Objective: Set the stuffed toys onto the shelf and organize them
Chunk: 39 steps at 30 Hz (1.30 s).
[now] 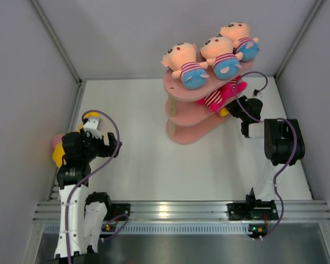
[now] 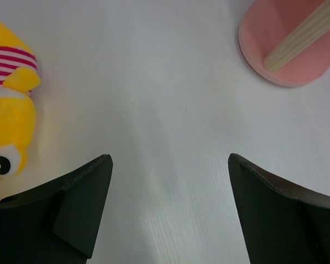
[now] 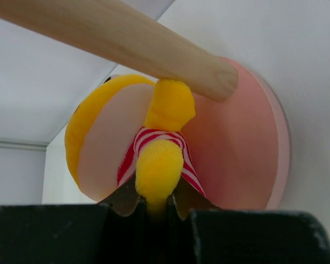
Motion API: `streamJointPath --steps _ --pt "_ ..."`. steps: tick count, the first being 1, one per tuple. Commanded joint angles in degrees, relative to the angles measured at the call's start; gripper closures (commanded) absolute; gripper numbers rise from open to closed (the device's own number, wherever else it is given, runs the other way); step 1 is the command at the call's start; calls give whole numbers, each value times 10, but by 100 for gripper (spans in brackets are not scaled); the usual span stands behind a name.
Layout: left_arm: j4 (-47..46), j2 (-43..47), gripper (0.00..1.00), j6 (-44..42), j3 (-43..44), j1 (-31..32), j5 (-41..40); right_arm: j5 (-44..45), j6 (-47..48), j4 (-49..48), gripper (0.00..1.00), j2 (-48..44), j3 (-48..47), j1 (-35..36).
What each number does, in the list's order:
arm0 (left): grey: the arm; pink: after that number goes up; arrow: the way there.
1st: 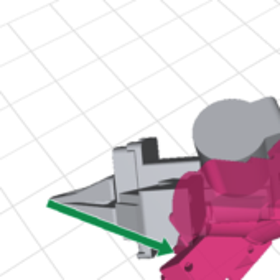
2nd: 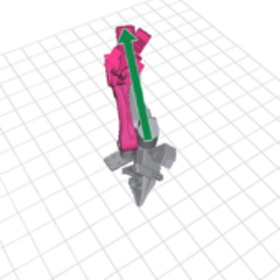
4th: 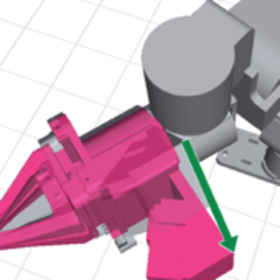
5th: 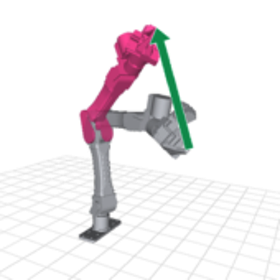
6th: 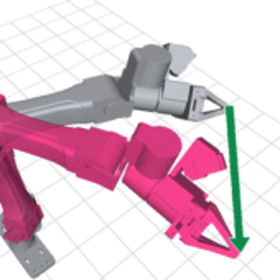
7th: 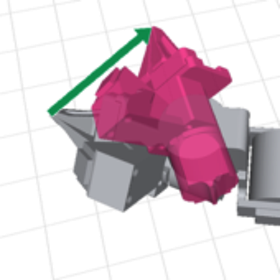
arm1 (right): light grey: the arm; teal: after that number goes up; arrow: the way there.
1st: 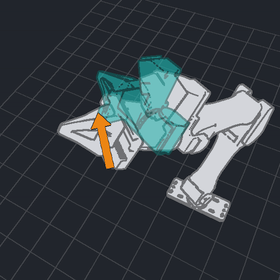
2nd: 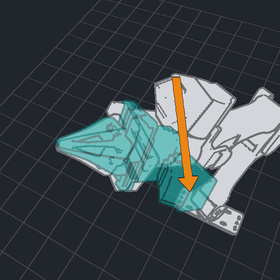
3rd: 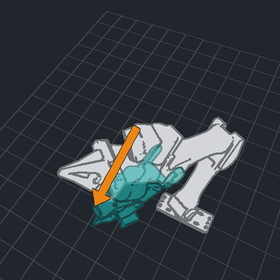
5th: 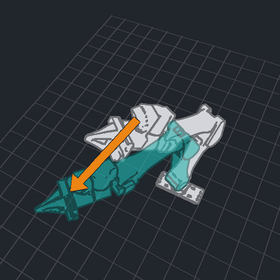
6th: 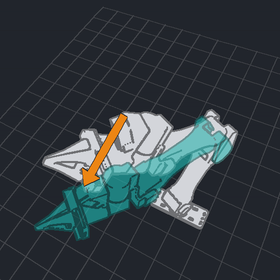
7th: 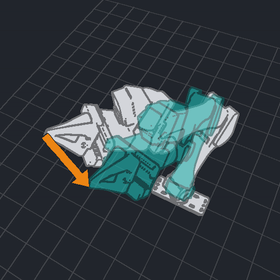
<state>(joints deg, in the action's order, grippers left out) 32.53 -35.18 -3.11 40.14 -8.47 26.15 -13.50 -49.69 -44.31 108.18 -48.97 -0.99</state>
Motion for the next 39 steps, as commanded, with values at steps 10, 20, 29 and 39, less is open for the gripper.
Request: streamJointPath --steps 10,20,29,39 --pt "-36 -44 8 -10 23 -7 9 -3 21 -8 37 -81 19 -18" --pt "-23 -203 2 -228 115 -8 -311 25 35 99 31 -229 59 -40" --pt "-34 -392 2 -271 172 -17 -362 29 91 198 30 -350 68 -39" --pt "-92 -535 2 -289 193 -45 -377 17 153 296 30 -504 88 -21"
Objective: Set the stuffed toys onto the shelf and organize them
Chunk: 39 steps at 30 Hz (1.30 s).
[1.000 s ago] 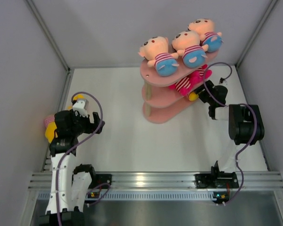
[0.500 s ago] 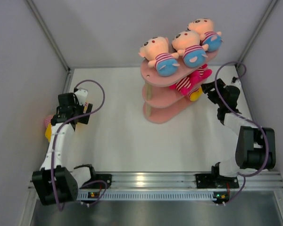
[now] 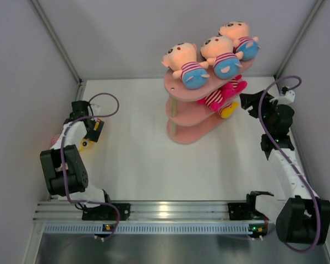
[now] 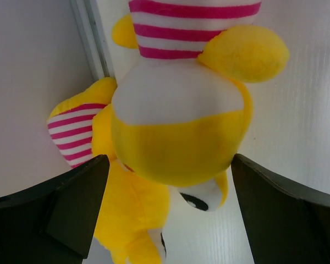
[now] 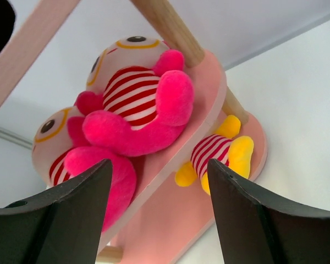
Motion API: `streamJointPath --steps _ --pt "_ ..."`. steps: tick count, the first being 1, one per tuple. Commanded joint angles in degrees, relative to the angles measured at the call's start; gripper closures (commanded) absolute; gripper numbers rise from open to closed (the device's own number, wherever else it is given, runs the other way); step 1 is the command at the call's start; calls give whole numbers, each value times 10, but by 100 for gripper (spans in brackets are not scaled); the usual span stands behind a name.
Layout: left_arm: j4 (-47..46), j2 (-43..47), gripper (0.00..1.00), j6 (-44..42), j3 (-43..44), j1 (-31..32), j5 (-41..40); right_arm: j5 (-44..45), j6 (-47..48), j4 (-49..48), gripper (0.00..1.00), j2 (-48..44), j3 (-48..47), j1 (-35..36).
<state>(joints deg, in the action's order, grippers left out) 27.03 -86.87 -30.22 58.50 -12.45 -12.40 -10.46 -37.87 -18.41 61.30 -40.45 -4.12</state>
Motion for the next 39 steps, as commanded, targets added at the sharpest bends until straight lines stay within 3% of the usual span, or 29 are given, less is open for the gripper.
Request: streamJointPath --steps 1,3,6,8,11,13,17,21,24,27,29,32,39 --pt "-39 -22 2 -20 7 -6 11 -15 40 49 30 -44 -2 14" --pt "-48 -32 7 -25 5 -6 7 -13 63 87 30 -72 -10 36" --pt "-46 -23 54 -41 -8 -6 24 10 102 152 30 -110 -31 88" --pt "-46 -1 96 -55 -29 -5 55 25 121 182 30 -128 -45 110" --pt "-35 100 100 -103 -86 -5 168 31 134 256 31 -159 -60 146" --pt "-1 213 100 -154 -130 -4 262 42 141 309 31 -173 -76 185" --pt "118 409 100 -254 -169 8 369 69 105 360 35 -177 -108 291" --pt "260 588 99 -400 -182 18 415 182 63 346 35 -149 -129 497" --pt "347 661 99 -486 -177 17 429 203 50 310 30 -94 -154 611" --pt "399 723 99 -544 -175 18 459 116 14 208 24 -25 -160 660" --pt "406 748 98 -552 -172 17 480 85 -2 193 15 18 -178 669" --pt "407 779 99 -536 -161 17 512 76 -28 189 12 89 -203 681" --pt "407 805 98 -515 -151 17 527 28 -123 23 7 181 -167 683"
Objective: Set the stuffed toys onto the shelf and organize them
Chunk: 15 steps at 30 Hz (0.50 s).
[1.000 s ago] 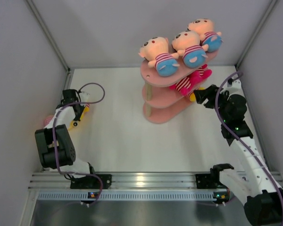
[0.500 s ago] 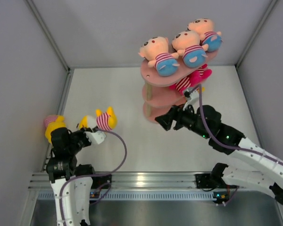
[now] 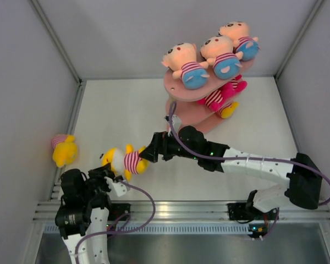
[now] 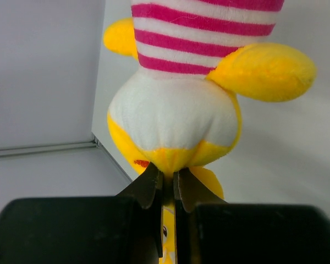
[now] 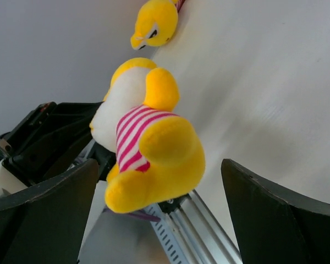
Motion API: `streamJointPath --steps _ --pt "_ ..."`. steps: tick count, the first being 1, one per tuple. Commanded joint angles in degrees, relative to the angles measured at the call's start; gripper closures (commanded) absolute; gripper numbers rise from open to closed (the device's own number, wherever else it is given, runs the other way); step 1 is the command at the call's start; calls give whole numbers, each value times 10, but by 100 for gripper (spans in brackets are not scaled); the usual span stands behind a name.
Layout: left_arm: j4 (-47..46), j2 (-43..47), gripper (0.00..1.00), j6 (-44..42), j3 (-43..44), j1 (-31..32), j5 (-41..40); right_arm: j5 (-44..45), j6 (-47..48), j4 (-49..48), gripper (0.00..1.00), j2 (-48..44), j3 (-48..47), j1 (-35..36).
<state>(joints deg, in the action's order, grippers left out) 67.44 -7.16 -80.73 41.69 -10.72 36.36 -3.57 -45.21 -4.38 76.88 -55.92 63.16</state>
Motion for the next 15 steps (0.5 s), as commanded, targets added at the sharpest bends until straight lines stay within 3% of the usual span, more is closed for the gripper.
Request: streamJointPath --steps 1,6,9,10,11,12,13,14,15 --pt "2 9 99 -10 18 0 40 -46 -57 -124 6 38 -19 13" --pt "1 2 99 -6 29 -1 61 -59 -80 -135 12 109 -44 32" --pt "1 -9 99 -13 26 -1 41 -78 -95 -157 54 124 -35 33" --pt "1 -13 99 -16 23 -1 29 -80 -91 -153 84 123 -34 34" --pt "1 -19 98 -21 19 -1 17 -79 -88 -147 97 121 -31 33" --pt "0 -19 93 -26 12 -1 -2 -71 -86 -138 100 108 -15 34" --pt "1 -22 76 -25 9 -1 -8 -65 -82 -136 100 100 -2 34" --pt "1 -22 29 -22 8 -1 -13 -59 -81 -135 100 77 31 34" --pt "1 -22 14 -13 8 -1 -13 -49 -79 -128 100 64 50 32"
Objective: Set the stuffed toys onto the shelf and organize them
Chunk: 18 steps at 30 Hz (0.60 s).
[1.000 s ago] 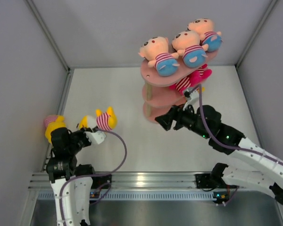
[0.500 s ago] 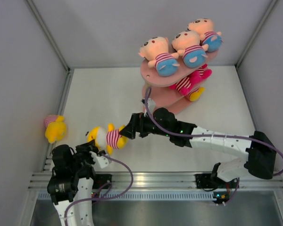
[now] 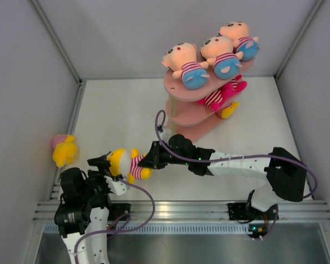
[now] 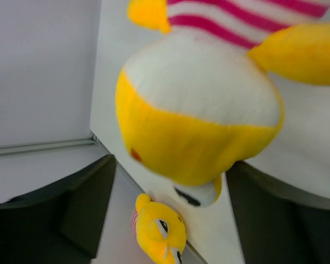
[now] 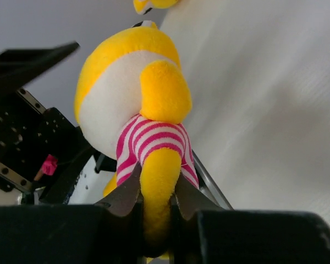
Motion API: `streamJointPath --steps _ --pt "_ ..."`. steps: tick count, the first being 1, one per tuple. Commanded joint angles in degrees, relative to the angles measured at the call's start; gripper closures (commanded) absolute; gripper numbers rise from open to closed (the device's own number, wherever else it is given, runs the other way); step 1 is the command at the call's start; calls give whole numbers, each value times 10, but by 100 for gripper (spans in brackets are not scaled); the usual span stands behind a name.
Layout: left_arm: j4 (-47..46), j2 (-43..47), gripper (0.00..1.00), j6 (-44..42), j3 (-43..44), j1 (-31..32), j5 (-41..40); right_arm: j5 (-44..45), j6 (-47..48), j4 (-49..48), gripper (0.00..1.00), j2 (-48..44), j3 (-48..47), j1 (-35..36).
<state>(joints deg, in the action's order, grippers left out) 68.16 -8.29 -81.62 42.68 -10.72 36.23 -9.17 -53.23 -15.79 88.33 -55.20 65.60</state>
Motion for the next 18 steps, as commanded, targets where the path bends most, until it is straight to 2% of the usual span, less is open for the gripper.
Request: streamJointPath --steps 1,2,5,8,14,16,18 --pt "-6 -8 5 2 -1 -1 -11 11 1 -13 100 -66 63 5" --pt "-7 -10 2 8 0 -1 -6 13 -1 -10 100 -80 85 1" --pt "-7 -24 2 26 2 -1 2 14 -18 -3 100 -174 212 -37" --pt "-7 -56 2 38 -2 -1 -5 13 -12 51 100 -271 286 -102" --pt "-40 -134 2 107 -2 0 -30 12 69 241 100 -431 323 -268" --pt "-56 -157 2 125 -7 -1 -36 9 97 249 100 -472 330 -344" --pt "-69 -191 2 135 -17 -1 -48 -35 110 193 100 -477 341 -431"
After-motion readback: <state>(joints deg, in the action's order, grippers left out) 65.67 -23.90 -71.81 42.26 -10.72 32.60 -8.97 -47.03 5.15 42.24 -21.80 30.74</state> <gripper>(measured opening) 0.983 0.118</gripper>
